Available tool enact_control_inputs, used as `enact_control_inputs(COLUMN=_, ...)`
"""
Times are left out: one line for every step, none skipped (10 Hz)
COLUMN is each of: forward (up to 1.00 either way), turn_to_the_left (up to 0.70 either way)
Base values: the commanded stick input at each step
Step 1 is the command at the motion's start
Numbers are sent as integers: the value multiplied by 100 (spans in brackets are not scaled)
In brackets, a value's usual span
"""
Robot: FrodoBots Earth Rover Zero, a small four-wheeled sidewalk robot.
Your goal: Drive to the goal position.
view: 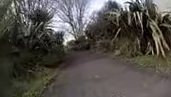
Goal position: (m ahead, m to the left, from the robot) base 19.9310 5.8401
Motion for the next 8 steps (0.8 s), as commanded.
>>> enact_control_inputs(forward=99, turn_to_the_left=0)
enact_control_inputs(forward=100, turn_to_the_left=0)
enact_control_inputs(forward=100, turn_to_the_left=0)
enact_control_inputs(forward=100, turn_to_the_left=0)
enact_control_inputs(forward=100, turn_to_the_left=0)
enact_control_inputs(forward=100, turn_to_the_left=0)
enact_control_inputs(forward=100, turn_to_the_left=0)
enact_control_inputs(forward=99, turn_to_the_left=0)
